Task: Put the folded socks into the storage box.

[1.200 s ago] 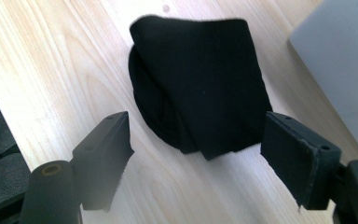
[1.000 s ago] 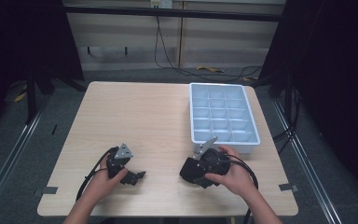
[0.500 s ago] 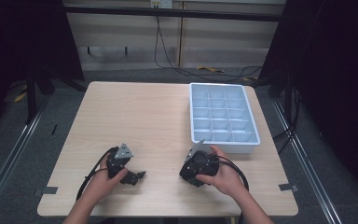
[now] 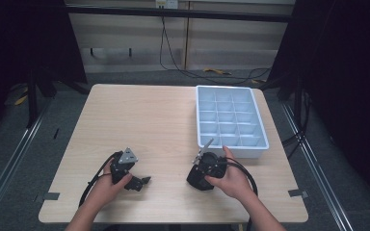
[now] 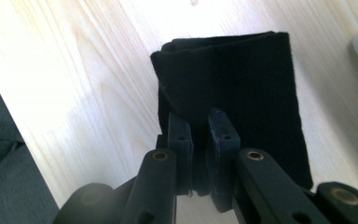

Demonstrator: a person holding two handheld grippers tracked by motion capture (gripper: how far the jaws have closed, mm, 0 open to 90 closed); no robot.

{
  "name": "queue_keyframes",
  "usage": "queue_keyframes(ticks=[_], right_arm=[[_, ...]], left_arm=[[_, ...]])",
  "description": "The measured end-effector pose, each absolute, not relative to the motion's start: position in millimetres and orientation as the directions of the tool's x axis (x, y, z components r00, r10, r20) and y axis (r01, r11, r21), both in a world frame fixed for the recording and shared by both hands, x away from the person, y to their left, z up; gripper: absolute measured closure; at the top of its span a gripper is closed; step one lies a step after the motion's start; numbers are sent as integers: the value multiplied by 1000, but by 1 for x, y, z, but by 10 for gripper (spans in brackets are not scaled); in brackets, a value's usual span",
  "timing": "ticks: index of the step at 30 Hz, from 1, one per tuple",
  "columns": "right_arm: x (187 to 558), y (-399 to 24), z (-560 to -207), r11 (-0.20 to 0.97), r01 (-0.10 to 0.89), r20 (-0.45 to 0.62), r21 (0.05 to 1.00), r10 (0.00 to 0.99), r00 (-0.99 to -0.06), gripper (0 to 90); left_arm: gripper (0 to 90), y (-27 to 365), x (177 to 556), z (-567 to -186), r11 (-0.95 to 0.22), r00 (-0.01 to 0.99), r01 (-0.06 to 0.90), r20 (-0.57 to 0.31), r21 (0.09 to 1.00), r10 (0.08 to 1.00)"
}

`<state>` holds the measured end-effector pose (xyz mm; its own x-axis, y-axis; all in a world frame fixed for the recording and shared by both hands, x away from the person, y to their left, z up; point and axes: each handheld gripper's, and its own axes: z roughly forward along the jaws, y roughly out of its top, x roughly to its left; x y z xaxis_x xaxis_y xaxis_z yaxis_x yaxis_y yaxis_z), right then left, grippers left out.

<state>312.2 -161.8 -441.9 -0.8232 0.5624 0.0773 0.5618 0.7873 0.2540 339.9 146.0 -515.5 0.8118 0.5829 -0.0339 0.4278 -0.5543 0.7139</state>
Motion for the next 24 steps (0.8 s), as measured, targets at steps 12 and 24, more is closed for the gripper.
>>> queue_keyframes(ticks=[12, 24], right_arm=[[313, -175, -418, 777, 568, 92, 270, 567, -819, 821], [319, -188, -390, 760, 583, 115, 288, 577, -809, 820]], left_arm=[[0, 146, 340, -515, -554, 811, 428, -33, 714, 584], [0, 146, 340, -515, -554, 812, 428, -34, 714, 583]])
